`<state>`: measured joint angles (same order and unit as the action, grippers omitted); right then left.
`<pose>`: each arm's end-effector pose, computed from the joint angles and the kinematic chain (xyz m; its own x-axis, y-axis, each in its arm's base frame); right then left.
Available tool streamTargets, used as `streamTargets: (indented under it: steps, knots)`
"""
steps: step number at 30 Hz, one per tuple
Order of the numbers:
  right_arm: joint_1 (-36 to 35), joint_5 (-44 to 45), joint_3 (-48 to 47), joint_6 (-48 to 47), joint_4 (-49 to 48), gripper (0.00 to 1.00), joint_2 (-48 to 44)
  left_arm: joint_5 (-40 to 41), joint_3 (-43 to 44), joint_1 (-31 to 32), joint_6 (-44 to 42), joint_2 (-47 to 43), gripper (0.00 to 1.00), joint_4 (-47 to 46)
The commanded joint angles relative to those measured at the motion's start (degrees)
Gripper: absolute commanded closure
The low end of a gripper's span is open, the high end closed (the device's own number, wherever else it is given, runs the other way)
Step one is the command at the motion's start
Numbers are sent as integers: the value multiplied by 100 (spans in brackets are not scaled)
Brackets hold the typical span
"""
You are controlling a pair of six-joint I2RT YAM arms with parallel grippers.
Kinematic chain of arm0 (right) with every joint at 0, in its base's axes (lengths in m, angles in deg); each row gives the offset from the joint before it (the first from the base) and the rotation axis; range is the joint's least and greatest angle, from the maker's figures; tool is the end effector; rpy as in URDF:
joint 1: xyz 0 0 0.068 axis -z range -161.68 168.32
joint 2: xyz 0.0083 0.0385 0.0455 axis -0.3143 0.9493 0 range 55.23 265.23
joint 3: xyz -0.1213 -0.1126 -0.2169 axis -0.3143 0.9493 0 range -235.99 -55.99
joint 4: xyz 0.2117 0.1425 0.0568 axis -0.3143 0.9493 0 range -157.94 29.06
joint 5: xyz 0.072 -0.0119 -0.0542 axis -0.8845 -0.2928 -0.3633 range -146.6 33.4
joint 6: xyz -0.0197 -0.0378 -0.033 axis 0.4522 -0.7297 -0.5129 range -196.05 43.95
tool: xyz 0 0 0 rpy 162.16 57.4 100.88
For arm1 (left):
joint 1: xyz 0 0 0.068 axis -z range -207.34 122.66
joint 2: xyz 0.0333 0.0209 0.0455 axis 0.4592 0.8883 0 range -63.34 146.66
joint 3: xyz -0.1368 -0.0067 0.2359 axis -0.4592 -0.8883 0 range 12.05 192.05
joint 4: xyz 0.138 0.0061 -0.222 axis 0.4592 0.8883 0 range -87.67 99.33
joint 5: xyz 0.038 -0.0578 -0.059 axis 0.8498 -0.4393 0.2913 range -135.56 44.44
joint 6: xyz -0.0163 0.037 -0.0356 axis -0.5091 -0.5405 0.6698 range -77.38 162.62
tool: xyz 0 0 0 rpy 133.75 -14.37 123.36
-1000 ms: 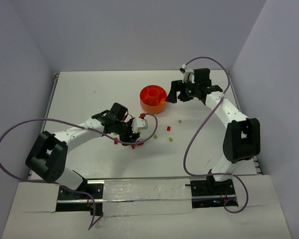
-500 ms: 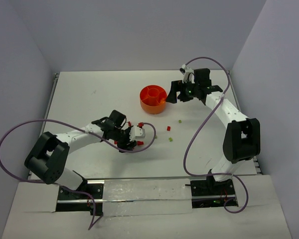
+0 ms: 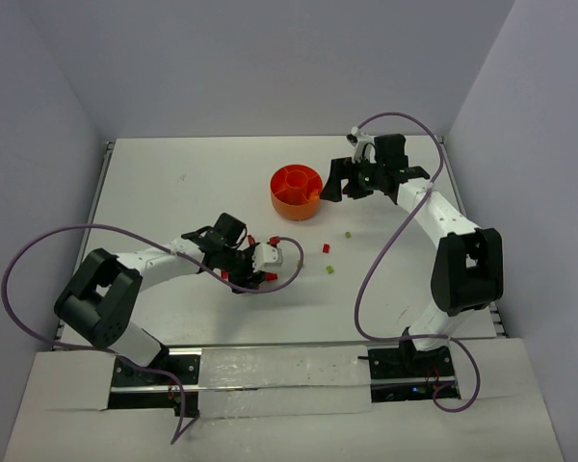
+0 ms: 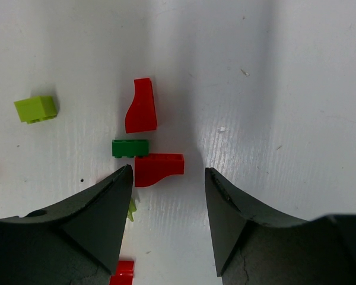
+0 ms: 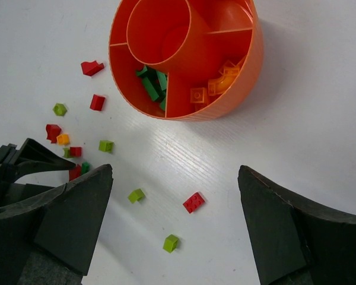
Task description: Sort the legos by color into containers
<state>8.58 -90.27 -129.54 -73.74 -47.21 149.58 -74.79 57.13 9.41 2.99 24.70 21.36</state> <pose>0.3592 0.0817 0.2773 -0.6751 -0.0818 -0.7332 -0.5231 0.7539 0.3975 0.2143 -0.1817 0.1615 -0.0946 0.7653 -0.6366 0.9949 0.0959 -0.0326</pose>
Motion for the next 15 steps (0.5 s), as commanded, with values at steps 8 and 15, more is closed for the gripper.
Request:
streamTargets:
  steps: [8, 15]
  knots:
    - [25, -26, 60, -2, -113, 7, -242, -7, 27, 191, 347, 158, 40, -310]
    - [33, -13, 51, -2, -100, 7, -224, 386, 94, 280, 666, 410, 44, -504]
